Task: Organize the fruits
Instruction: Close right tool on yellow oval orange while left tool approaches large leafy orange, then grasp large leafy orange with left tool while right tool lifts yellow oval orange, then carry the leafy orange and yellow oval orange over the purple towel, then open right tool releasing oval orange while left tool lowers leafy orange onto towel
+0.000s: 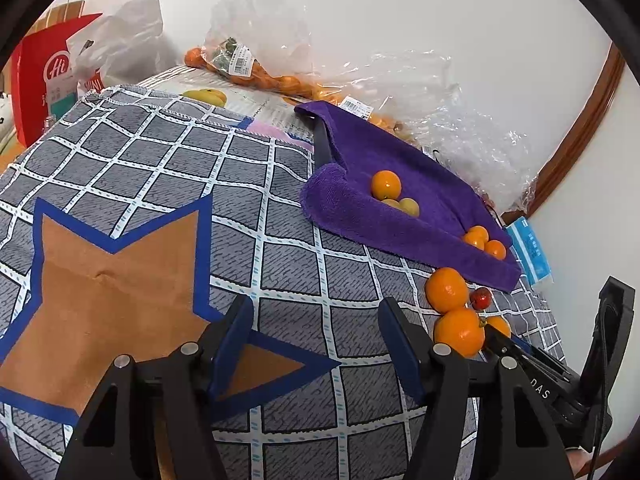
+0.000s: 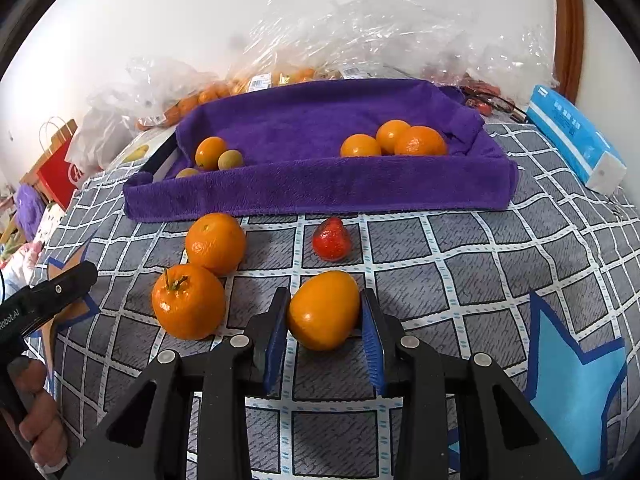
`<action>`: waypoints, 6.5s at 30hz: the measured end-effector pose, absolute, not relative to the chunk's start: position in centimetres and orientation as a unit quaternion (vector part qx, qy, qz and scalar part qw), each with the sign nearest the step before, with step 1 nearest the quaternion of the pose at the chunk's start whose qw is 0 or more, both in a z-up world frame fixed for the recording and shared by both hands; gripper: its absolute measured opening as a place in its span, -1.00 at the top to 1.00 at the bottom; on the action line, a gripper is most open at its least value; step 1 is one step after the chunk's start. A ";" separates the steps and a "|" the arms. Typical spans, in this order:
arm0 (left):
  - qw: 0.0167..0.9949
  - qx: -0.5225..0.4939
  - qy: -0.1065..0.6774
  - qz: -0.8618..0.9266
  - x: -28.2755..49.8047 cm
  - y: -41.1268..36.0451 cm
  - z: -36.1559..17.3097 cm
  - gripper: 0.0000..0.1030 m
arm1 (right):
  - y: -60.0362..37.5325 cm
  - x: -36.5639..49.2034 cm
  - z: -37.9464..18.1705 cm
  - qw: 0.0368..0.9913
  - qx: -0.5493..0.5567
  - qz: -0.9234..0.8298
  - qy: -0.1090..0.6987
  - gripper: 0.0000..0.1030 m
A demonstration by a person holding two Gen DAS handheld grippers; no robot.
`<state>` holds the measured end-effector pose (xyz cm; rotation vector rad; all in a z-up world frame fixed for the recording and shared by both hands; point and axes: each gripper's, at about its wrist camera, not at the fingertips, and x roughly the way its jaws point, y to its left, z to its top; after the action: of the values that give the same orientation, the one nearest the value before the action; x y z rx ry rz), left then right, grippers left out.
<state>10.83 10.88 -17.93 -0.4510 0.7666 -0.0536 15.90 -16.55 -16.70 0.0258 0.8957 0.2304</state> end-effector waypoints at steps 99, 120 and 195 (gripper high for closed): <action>0.927 -0.234 0.293 0.009 10.1 6.0 -16.2 0.22 | -25.1 13.8 -15.6 0.924 0.083 0.081 0.364 0.37; 0.916 -0.267 0.297 0.038 10.3 7.6 -16.7 0.22 | -26.2 13.3 -15.1 0.930 0.106 0.075 0.343 0.37; 0.927 -0.193 0.318 0.042 25.0 9.4 -12.4 0.22 | -18.7 27.4 -11.4 0.939 0.038 0.089 0.330 0.37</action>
<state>24.96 9.42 -12.37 -0.3960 0.6512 0.0859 27.42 -18.69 -11.35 0.0782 0.6739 0.1814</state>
